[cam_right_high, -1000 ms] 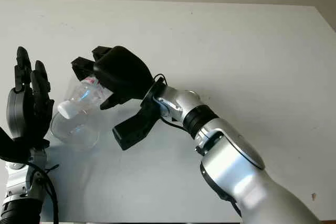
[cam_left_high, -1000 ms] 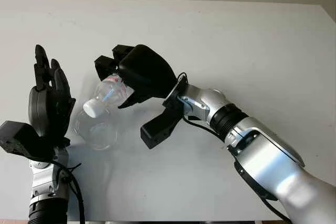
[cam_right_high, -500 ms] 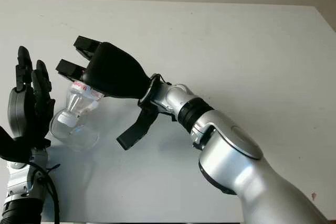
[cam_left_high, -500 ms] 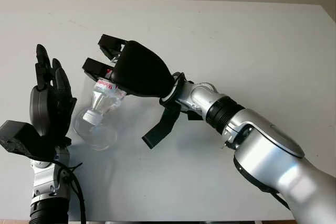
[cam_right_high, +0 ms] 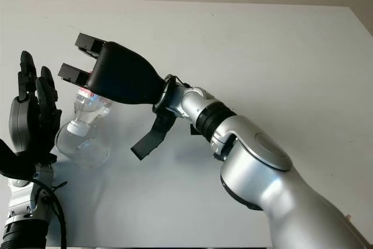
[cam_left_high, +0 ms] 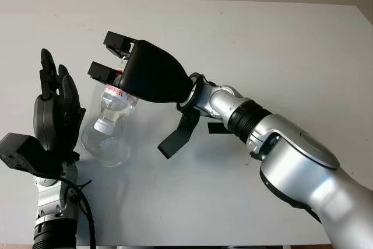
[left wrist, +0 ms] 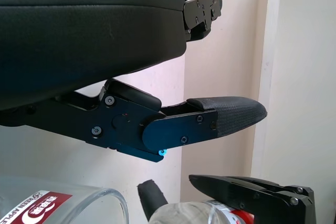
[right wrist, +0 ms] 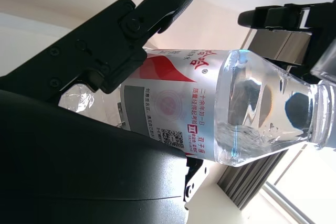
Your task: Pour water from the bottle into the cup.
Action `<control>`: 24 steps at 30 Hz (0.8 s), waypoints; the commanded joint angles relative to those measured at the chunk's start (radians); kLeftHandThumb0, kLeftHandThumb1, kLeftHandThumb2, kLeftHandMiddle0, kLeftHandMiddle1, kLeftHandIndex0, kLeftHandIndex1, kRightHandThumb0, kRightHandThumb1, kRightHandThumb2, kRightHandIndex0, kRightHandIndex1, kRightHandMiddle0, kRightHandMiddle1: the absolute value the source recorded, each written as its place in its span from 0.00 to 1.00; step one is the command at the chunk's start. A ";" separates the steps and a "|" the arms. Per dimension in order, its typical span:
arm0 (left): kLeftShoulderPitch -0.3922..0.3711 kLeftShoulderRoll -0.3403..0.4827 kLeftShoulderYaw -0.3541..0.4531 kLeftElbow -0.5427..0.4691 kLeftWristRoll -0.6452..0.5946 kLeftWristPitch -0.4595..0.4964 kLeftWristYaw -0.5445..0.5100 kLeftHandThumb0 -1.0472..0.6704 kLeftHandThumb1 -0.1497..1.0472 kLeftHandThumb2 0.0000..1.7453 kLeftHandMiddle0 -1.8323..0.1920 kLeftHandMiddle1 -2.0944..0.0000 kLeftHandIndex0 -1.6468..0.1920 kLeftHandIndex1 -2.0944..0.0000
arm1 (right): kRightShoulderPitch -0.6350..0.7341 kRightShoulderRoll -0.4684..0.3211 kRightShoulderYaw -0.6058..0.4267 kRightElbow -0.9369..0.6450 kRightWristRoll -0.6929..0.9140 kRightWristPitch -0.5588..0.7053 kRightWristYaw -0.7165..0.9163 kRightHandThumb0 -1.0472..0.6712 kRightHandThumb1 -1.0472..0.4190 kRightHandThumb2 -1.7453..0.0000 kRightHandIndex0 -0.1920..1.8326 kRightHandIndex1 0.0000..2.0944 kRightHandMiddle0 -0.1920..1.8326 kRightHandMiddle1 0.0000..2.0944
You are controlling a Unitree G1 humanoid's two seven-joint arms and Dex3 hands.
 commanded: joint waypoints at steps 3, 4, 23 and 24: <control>0.015 -0.016 -0.002 0.018 0.000 -0.009 -0.004 0.16 1.00 0.32 0.99 0.98 1.00 0.98 | -0.040 0.000 0.001 0.011 0.011 -0.021 -0.045 0.36 0.00 0.96 0.70 1.00 0.51 1.00; 0.016 -0.017 -0.002 0.015 0.000 -0.008 -0.002 0.16 1.00 0.32 0.99 0.98 1.00 0.98 | -0.043 -0.001 0.003 0.015 0.008 -0.023 -0.053 0.36 0.00 0.96 0.70 1.00 0.51 1.00; 0.024 -0.016 -0.001 0.007 0.001 -0.003 0.004 0.16 1.00 0.32 0.99 0.97 1.00 0.99 | 0.015 0.004 -0.286 0.093 0.483 -0.397 0.314 0.50 0.02 0.96 0.62 1.00 0.44 1.00; 0.026 -0.015 0.000 0.006 0.000 -0.002 0.003 0.16 1.00 0.32 0.99 0.97 1.00 0.99 | 0.025 0.006 -0.334 0.096 0.556 -0.416 0.393 0.53 0.01 0.93 0.63 1.00 0.44 1.00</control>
